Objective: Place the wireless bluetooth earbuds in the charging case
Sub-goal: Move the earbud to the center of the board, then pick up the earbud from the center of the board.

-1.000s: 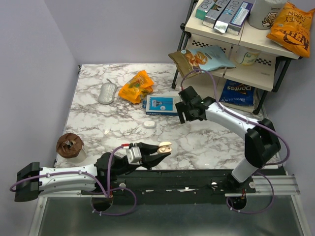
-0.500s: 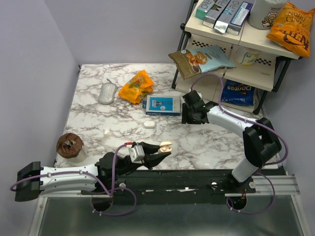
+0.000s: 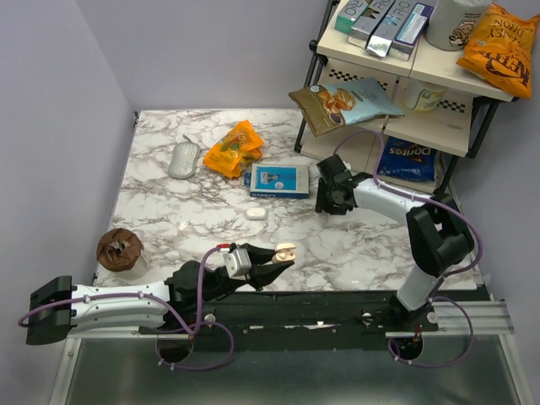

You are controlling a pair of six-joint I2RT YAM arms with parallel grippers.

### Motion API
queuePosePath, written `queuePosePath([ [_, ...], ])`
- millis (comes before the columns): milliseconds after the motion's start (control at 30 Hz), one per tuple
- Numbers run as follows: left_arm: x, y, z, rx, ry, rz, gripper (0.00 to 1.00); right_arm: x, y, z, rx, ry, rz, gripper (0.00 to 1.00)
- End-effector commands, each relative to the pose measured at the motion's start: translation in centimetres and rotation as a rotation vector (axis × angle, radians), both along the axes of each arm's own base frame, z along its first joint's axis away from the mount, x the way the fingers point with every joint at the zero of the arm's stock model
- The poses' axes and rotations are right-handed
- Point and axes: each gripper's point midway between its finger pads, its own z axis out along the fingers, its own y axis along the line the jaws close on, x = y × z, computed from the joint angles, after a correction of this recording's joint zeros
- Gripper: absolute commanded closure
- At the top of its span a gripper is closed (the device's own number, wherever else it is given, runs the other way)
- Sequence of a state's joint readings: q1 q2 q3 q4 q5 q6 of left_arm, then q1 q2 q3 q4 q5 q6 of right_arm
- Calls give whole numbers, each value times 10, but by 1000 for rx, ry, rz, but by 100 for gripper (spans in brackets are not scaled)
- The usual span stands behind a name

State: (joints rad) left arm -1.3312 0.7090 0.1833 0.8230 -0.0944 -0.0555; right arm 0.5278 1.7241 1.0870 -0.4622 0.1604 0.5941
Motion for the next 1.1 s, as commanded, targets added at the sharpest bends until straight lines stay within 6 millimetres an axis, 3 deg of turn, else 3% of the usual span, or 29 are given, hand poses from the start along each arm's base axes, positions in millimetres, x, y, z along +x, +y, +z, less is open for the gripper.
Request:
queuePosePath([
  [0, 0, -1, 12, -29, -4, 5, 100, 6, 0, -5, -6, -10, 18, 48],
  [433, 1, -3, 9, -20, -8, 7, 100, -2, -3, -24, -35, 40, 50, 53],
  [833, -1, -2, 8, -23, -3, -1, 100, -9, -8, -26, -45, 47, 46, 61],
  [1067, -2, -2, 9, -29, 3, -9, 100, -16, -11, -31, -44, 62, 44, 74],
])
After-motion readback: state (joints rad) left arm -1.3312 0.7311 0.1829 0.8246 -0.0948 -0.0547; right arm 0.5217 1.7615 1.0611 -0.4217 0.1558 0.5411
